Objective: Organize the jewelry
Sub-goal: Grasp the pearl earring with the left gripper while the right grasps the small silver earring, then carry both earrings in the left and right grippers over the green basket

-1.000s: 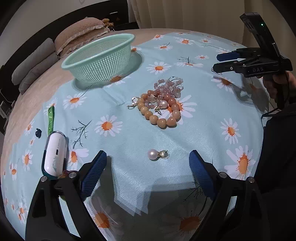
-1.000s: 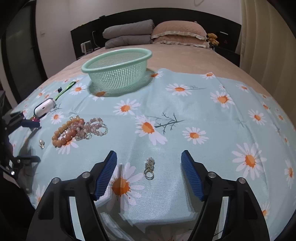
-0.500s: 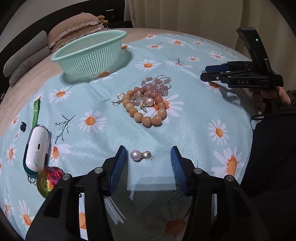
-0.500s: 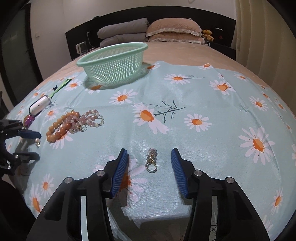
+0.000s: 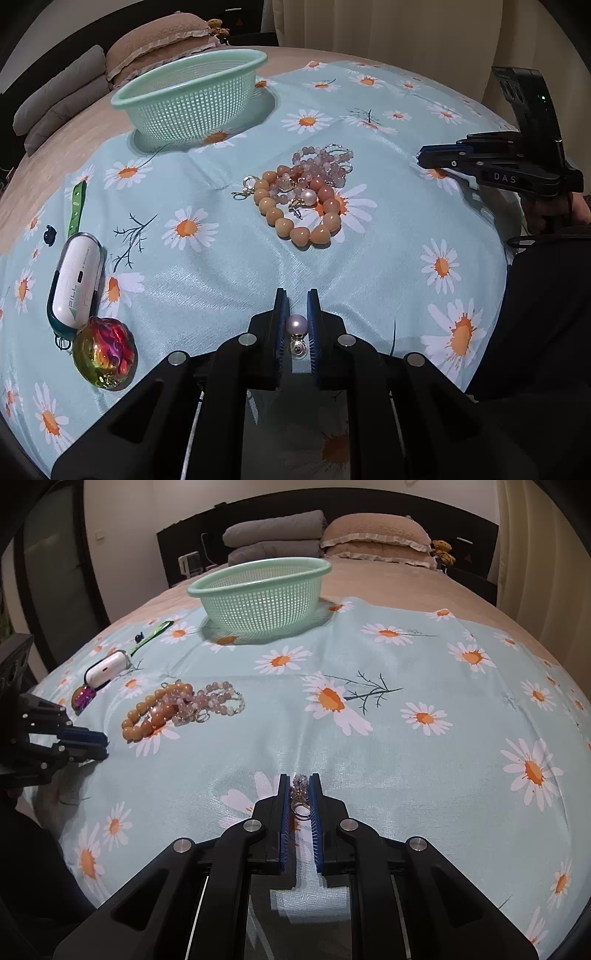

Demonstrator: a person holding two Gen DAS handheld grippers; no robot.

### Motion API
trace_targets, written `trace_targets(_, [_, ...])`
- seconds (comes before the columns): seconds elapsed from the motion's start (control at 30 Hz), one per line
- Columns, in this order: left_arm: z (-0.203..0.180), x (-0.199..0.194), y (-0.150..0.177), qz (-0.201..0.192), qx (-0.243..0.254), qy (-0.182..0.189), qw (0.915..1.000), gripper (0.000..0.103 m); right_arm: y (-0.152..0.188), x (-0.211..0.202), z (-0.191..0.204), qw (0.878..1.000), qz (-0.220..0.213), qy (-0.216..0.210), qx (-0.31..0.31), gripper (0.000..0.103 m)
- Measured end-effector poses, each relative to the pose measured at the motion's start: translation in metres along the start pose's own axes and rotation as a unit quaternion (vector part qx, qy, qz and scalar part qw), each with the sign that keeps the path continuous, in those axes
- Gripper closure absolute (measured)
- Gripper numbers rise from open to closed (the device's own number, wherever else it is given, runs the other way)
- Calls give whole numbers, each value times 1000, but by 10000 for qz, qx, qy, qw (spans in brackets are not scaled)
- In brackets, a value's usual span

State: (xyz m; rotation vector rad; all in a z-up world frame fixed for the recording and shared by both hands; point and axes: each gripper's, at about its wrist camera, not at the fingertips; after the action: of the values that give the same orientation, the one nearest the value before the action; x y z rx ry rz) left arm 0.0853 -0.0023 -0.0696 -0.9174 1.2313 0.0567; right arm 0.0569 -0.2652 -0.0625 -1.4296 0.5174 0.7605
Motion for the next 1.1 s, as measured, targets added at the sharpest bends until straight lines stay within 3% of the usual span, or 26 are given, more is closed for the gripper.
trace_targets(0.13, [7, -2, -3, 100, -155, 148, 9997, 92, -1, -5, -2, 10000, -20, -48, 52, 93])
trace_targets(0.67, [56, -36, -27, 436, -671, -358, 9962, 92, -30, -38, -13, 9995, -222, 171, -160, 93])
trace_targets(1.1, [80, -73, -85, 177, -448, -717, 9963, 92, -103, -75, -13, 9957, -783, 308, -374, 93])
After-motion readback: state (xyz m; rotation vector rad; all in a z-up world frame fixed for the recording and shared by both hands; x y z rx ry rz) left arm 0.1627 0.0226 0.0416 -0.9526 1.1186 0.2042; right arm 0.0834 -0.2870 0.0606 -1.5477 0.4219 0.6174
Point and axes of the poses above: each gripper's, at about its wrist camera, not at the fingertips, and x roughly the way its jaws point, z to its left, y to its underside, and after that the axes turned 2 degrees about x, right-handed
